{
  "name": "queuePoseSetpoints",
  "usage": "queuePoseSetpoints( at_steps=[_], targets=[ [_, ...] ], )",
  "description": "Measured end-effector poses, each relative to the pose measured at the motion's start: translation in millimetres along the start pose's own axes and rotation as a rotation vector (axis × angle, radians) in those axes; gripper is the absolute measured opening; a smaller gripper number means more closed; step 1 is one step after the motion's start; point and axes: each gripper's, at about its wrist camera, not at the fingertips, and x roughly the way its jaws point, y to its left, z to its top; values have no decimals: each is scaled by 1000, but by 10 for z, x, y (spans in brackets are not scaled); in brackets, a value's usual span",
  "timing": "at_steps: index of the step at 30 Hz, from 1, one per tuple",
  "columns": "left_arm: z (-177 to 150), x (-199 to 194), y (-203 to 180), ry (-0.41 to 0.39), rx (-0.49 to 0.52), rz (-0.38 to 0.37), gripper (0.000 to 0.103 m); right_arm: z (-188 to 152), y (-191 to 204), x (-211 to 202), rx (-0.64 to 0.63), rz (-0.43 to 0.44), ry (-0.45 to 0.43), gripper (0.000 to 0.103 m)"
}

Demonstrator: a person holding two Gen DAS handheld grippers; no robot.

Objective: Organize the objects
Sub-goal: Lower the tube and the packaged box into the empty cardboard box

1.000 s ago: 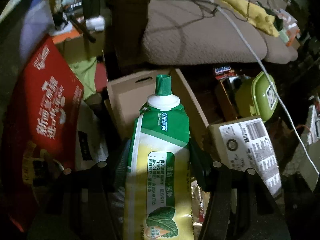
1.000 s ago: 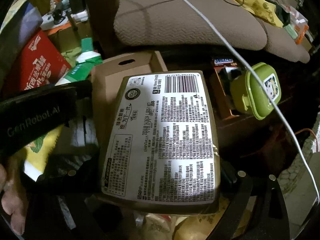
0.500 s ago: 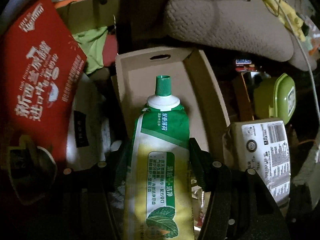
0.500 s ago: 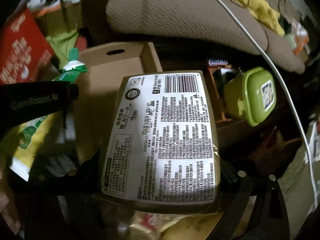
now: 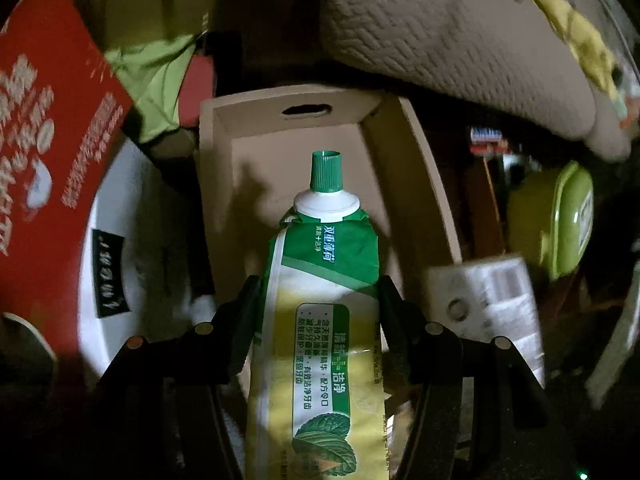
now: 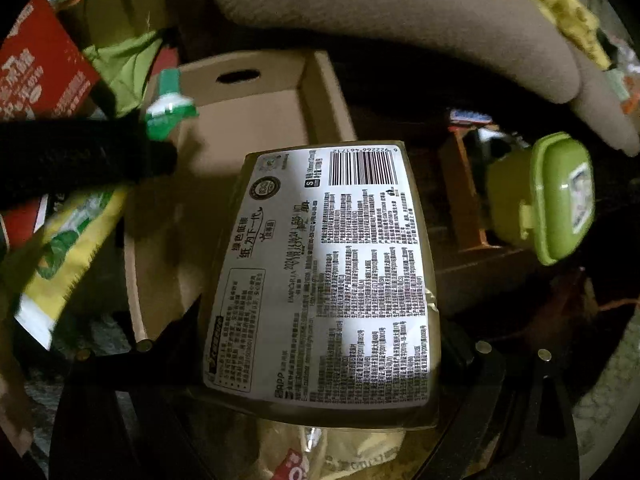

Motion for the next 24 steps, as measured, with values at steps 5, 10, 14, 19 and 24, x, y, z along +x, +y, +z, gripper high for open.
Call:
queuePoseSetpoints(
  at_steps=[5, 10, 14, 19, 24],
  targets=[
    [-14, 159, 157, -17, -85, 3, 54, 27, -6, 239, 13, 82, 14, 97],
    [-133, 416, 314, 48, -162, 28, 54, 67, 85, 376, -29, 35, 22, 97],
    [-142, 484, 335, 47, -185, 18, 54, 100, 63, 447, -33, 41, 38, 97],
    [-128, 478, 221, -2, -150, -23, 54, 108, 29, 546, -18, 52, 53, 97],
    [-144, 547, 104, -13, -131, -29, 54, 88, -30, 567, 29, 88, 57, 97]
  ],
)
